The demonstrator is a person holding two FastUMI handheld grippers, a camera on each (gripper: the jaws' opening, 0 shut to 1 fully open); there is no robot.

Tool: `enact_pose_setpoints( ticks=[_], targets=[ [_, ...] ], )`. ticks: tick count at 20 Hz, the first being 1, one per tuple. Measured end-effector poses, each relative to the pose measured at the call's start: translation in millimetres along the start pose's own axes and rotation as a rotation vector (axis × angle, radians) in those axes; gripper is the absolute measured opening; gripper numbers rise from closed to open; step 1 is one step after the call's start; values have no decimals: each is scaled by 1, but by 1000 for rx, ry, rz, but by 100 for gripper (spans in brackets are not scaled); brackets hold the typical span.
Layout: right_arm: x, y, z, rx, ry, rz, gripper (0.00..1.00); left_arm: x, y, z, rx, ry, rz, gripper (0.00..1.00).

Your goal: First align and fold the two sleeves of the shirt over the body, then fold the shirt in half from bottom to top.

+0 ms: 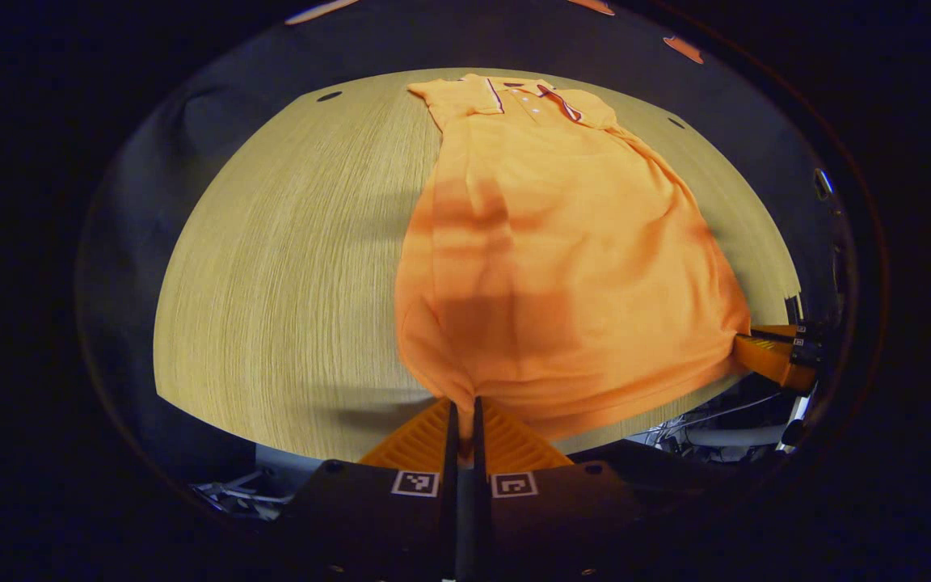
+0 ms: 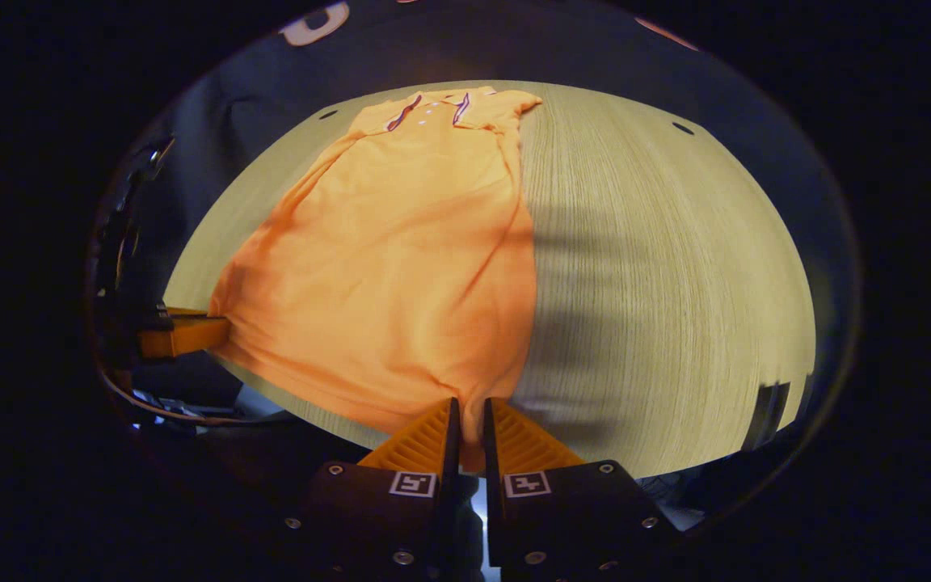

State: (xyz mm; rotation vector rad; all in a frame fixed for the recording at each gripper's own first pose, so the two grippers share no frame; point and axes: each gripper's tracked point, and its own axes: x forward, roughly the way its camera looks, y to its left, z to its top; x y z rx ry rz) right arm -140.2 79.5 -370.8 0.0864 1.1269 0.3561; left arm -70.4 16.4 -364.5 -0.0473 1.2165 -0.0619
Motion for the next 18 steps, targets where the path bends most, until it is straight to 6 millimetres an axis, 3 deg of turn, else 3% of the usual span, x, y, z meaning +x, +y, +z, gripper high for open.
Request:
enact_pose_setpoints(
  ticks=[1,2,5,11,18],
  targets=[
    [0,1,6,87,-17,19,17,-5,-2,3,-46,-6,-25,9],
    [-1,6,6,113,-7,65,2,0,-4,3,-76,-6,-51,1],
    [-1,2,8,118,-34,82,2,-9,-6,19,-45,-45,-71,1],
    [-19,4,55,263,-164,206,1,-32,-8,61,-39,-144,-94,1],
    [-34,23,84,283,-242,327,1,-43,-17,95,-28,-197,-128,1]
  ],
)
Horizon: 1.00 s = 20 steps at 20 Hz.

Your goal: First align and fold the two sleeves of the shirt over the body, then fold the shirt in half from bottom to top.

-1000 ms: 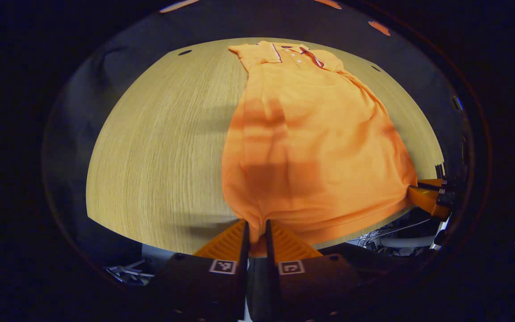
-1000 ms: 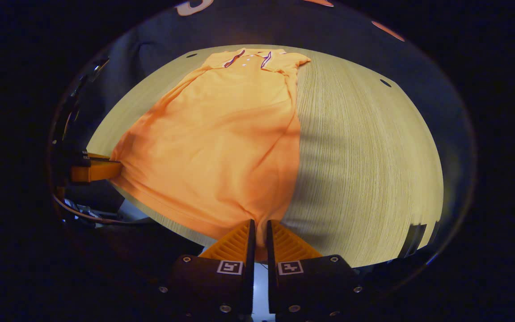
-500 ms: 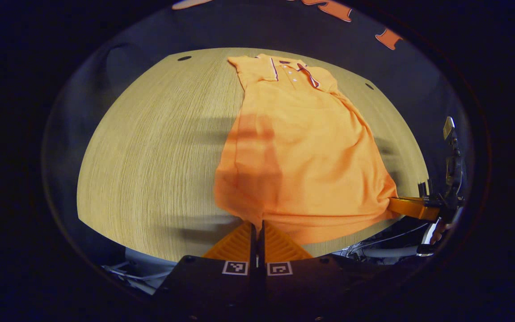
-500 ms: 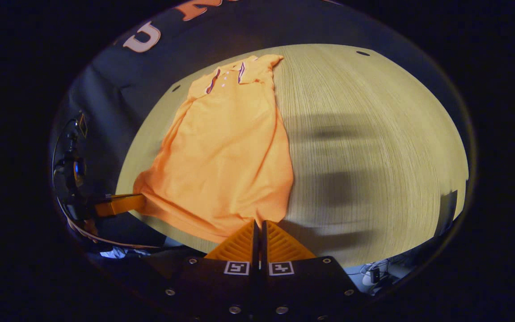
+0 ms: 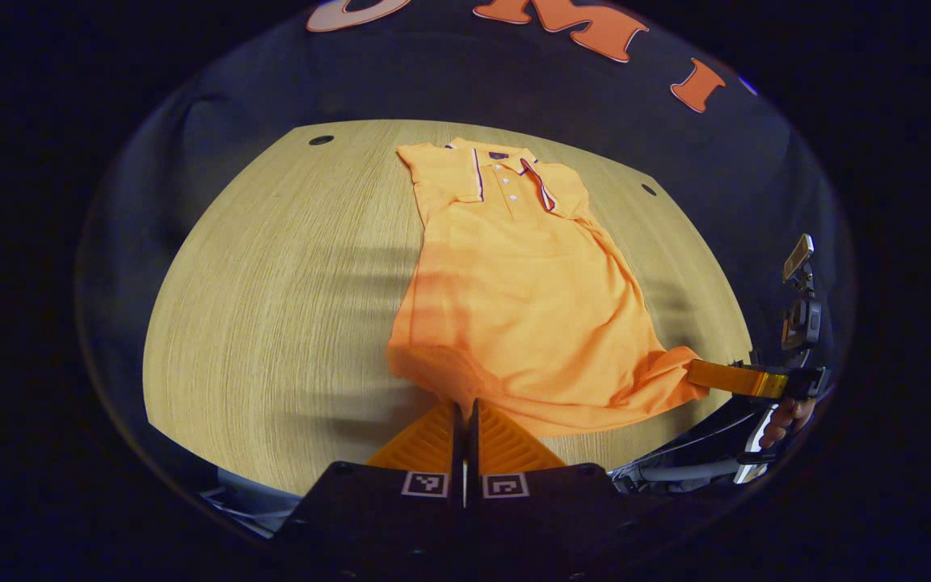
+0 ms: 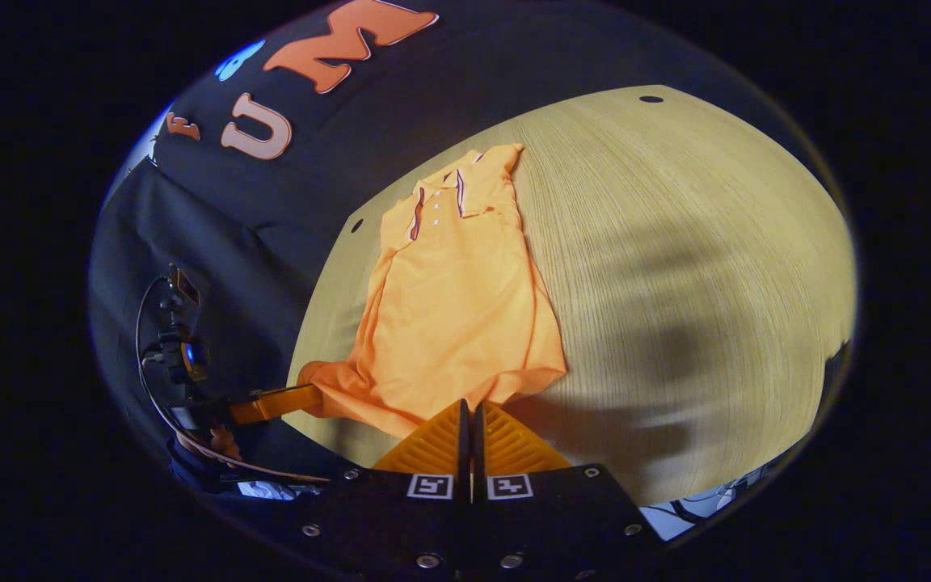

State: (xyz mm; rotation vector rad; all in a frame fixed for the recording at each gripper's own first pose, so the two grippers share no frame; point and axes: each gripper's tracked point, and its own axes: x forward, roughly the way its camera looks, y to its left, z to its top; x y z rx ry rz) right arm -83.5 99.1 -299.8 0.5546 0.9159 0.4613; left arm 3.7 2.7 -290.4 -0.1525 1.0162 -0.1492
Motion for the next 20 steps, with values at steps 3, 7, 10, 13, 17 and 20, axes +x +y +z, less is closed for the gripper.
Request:
enact_pose_setpoints(
  ticks=[3,7,10,13,17,20],
  targets=[
    [1,8,22,-29,-68,-7,1,-7,-6,19,5,-39,-22,1],
    [1,22,61,-32,-140,20,1,-16,-11,53,24,-87,-36,1],
    [-4,35,89,-13,-183,54,1,-17,-15,81,37,-120,-49,1],
    [6,44,120,-20,-211,56,1,-14,-19,115,35,-144,-62,1],
    [15,55,157,-26,-233,72,1,-12,-21,158,57,-176,-68,1],
    [22,59,187,-23,-253,70,1,0,-20,192,74,-194,-76,1]
  ],
)
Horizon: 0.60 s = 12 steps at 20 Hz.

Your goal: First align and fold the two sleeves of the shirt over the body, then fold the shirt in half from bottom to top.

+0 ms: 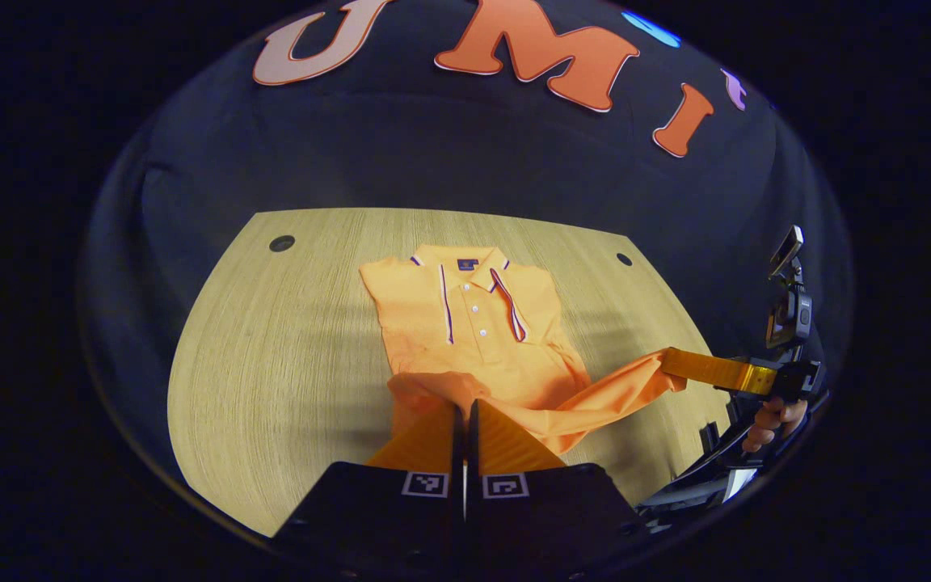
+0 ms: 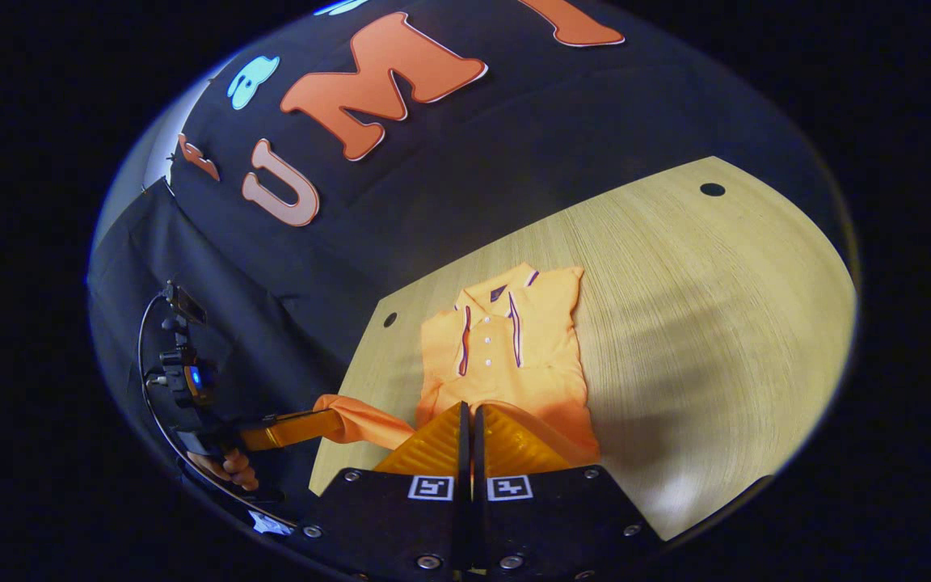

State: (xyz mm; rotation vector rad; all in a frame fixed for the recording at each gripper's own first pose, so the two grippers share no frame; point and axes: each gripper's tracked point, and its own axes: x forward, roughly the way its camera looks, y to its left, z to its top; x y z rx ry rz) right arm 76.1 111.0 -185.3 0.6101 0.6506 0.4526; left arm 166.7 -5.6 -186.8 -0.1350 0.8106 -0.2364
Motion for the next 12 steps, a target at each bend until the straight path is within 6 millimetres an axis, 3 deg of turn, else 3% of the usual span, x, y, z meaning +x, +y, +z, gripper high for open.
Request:
enact_pose_setpoints(
  ticks=[6,12],
  targets=[
    [36,1,50,-23,-28,-15,1,36,15,53,6,-16,-8,1],
    [87,-11,92,-5,-32,-62,1,92,52,100,-5,5,-1,1]
  ],
)
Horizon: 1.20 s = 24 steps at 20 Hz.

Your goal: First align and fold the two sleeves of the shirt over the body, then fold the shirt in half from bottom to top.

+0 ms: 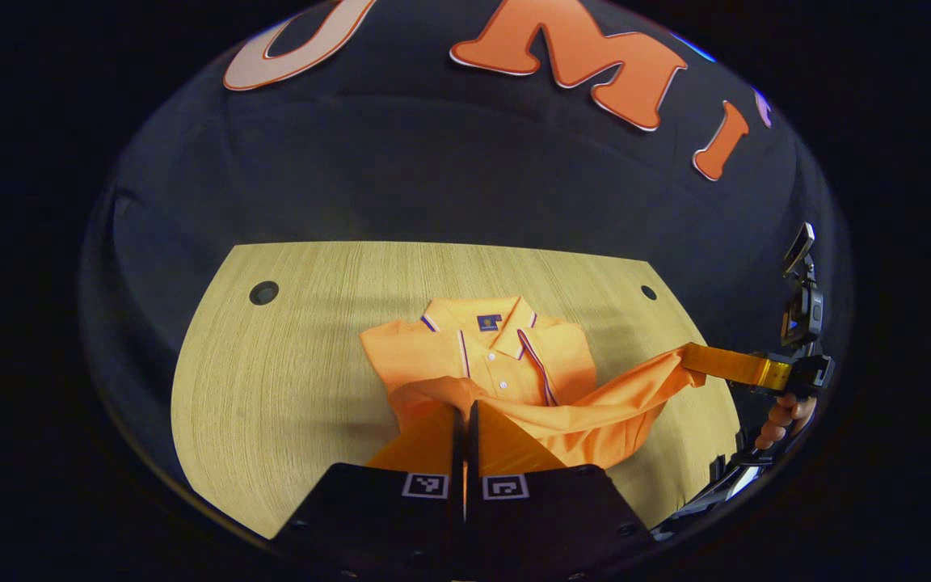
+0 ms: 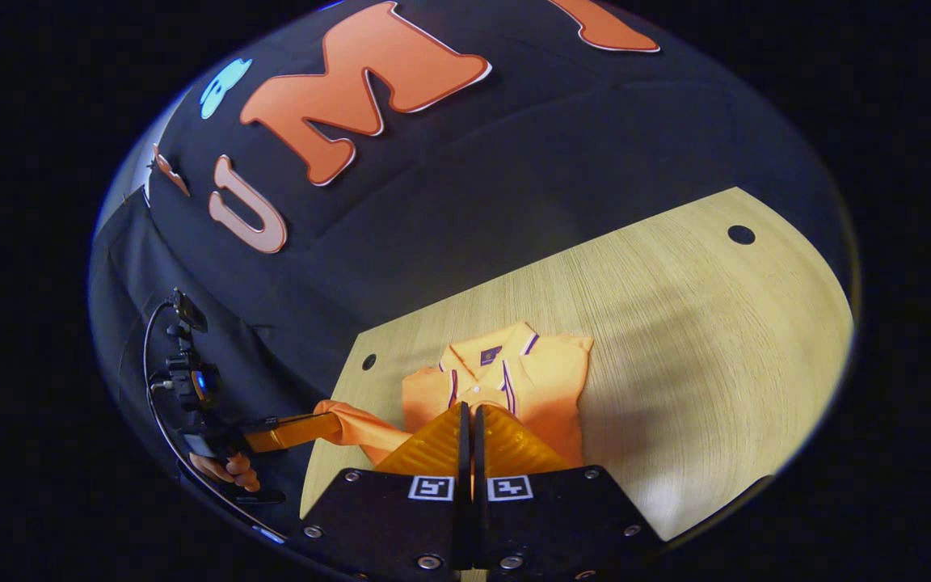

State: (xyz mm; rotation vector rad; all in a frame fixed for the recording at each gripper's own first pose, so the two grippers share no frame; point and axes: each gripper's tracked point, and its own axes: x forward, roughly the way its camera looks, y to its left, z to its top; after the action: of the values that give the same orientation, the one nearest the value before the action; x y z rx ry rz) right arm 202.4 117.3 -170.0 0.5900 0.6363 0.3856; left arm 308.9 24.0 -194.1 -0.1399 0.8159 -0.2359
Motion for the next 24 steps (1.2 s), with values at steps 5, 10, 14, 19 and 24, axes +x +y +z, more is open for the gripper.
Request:
enact_pose_setpoints(
  ticks=[5,10,14,19,24],
  targets=[
    [46,-15,32,9,-3,-55,1,52,28,31,-2,29,0,1],
    [86,-38,41,12,24,-134,1,100,48,49,42,54,23,1],
    [112,-66,45,14,58,-230,1,127,63,42,55,82,71,2],
    [115,-83,37,22,139,-276,3,132,92,30,45,122,176,24],
    [88,-72,42,-138,82,-287,83,94,90,44,19,31,214,97]
  ],
)
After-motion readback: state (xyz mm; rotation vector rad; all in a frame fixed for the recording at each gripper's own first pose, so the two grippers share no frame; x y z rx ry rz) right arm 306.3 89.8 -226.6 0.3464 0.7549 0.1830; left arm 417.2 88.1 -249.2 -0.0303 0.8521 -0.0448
